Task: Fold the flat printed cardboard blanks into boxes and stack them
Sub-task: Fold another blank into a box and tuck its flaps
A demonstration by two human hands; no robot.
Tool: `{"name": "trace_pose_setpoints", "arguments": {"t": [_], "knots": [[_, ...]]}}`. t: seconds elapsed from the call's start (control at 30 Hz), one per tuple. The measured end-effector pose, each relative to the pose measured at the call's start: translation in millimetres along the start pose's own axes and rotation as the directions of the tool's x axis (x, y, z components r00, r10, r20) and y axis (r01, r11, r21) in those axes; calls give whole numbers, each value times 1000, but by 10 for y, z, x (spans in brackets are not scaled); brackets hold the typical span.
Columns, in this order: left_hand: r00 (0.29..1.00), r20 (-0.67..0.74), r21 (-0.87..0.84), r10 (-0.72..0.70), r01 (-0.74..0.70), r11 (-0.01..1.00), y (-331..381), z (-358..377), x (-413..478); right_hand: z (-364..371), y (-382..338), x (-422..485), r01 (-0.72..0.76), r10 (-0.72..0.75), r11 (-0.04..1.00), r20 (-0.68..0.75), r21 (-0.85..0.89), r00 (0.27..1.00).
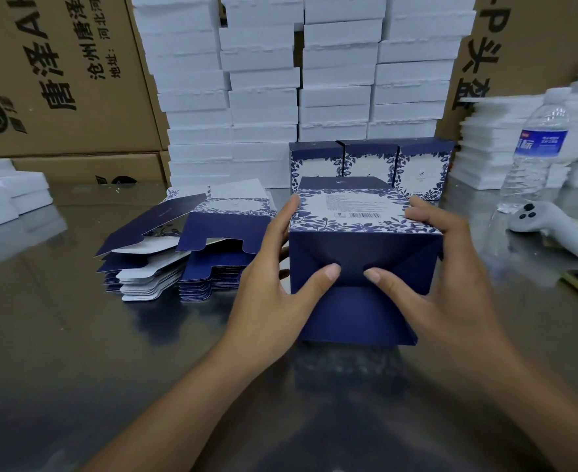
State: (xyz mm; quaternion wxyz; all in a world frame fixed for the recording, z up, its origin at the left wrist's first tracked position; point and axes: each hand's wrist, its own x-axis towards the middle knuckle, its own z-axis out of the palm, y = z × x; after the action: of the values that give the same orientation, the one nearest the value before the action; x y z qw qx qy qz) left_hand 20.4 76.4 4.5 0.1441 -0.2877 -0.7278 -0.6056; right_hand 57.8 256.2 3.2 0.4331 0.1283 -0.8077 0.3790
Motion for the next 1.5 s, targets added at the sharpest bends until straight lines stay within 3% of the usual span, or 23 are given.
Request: {"name": "trace_pose_setpoints", "arguments": {"t": [0.17,0.33,0.43,0.53,0.6,0.8,0.9,1.07,1.17,1.27,1.4,1.5], "knots": [[999,-20,31,28,-28,999,4,4,3,-13,-18,11,14,-14,1000,-20,16,1000],[998,52,-24,-20,21,999,17,-29,4,-45,-50,19,-110,109,990,22,90,994],[999,34,-26,-37,38,999,21,-34,7,-61,-55,33,-90,90,991,12,96,996],[996,1,-41,-89,89,995,15,-45,18,-50,-51,53,-97,105,966,-20,241,994],[990,-31,-79,-136,133,988,5,-54,32,-41,-23,69,-154,173,926,-25,345,985],[957,-108,-211,-268,242,947,-33,-44,78,26,23,72,-292,291,872,64,394,955],[924,-158,-273,-349,298,915,-30,-54,105,41,33,81,-474,459,783,140,402,877],[806,-99,-515,-584,461,723,-72,-90,157,32,107,87,-687,662,617,218,384,717],[738,-17,-633,-674,514,579,-67,-84,174,-17,93,107,-693,653,608,253,388,714],[720,49,-703,-692,516,488,-76,-84,186,-37,56,136,-701,638,570,308,428,706],[692,141,-788,-708,512,344,-100,-114,190,-58,34,168,-682,603,431,374,591,705],[677,192,-818,-711,510,265,-174,-146,204,-70,-1,181,-685,582,438,397,582,710]]}}
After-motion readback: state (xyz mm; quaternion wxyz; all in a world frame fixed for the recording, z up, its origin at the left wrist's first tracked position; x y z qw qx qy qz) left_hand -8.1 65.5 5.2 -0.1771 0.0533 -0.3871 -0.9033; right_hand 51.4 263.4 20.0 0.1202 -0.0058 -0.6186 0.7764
